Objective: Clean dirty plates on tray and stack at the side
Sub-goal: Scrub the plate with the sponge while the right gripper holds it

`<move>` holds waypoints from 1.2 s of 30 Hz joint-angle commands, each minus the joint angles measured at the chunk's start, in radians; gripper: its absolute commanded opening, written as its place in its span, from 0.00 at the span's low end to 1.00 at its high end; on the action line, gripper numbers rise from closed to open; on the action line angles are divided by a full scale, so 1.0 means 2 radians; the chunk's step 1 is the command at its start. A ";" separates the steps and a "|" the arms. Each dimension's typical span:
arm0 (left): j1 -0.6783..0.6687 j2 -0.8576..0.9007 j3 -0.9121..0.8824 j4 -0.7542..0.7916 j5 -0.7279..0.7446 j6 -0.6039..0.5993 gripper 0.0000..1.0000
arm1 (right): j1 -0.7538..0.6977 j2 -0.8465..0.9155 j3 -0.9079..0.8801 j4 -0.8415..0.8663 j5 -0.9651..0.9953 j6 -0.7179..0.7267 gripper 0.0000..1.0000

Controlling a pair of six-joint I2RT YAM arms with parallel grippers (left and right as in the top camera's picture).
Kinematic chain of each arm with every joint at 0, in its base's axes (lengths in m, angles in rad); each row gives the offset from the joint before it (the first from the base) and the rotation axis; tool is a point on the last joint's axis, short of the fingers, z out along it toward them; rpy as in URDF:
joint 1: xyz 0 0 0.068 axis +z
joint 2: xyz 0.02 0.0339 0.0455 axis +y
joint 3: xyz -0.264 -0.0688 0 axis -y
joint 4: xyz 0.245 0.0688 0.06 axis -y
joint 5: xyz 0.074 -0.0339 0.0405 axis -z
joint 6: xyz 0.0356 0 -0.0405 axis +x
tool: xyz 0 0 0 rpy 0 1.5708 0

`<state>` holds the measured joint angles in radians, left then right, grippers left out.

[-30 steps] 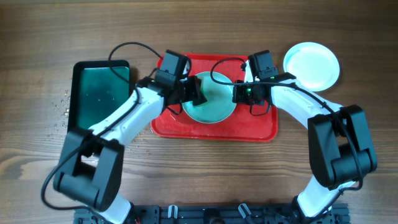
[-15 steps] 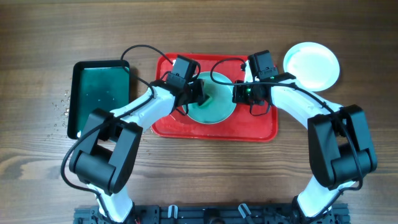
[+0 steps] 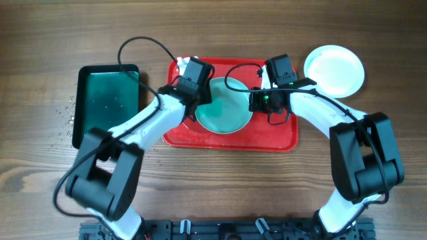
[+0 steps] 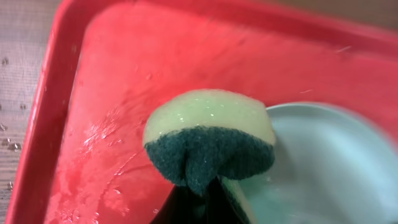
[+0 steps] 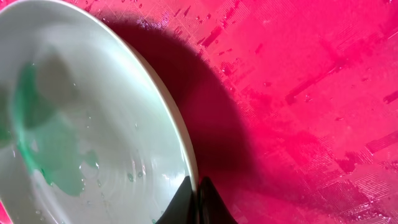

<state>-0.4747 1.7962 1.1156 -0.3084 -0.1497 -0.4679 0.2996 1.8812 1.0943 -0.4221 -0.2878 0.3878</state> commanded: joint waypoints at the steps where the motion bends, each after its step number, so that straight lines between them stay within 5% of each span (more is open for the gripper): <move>1: 0.003 -0.023 0.001 0.004 0.166 0.007 0.04 | -0.001 0.007 -0.004 0.000 -0.001 -0.010 0.04; 4: -0.004 -0.006 0.000 0.001 0.221 -0.012 0.04 | -0.001 0.007 -0.004 0.000 -0.001 -0.010 0.04; 10: -0.022 0.026 0.000 -0.021 0.197 -0.019 0.04 | -0.001 0.007 -0.004 -0.001 -0.001 -0.010 0.04; 24: -0.022 -0.002 0.002 -0.076 -0.160 -0.019 0.04 | -0.001 0.007 -0.004 -0.004 0.000 -0.011 0.04; 31: -0.018 -0.095 0.002 -0.061 -0.165 -0.028 0.04 | -0.001 0.006 -0.004 -0.004 -0.001 -0.014 0.04; 36: 0.036 -0.171 0.002 -0.072 -0.095 -0.036 0.04 | -0.001 0.002 0.006 -0.003 -0.001 -0.044 0.04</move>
<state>-0.4870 1.5566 1.1156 -0.4442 -0.4084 -0.5137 0.3023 1.8812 1.0943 -0.4290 -0.2943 0.3534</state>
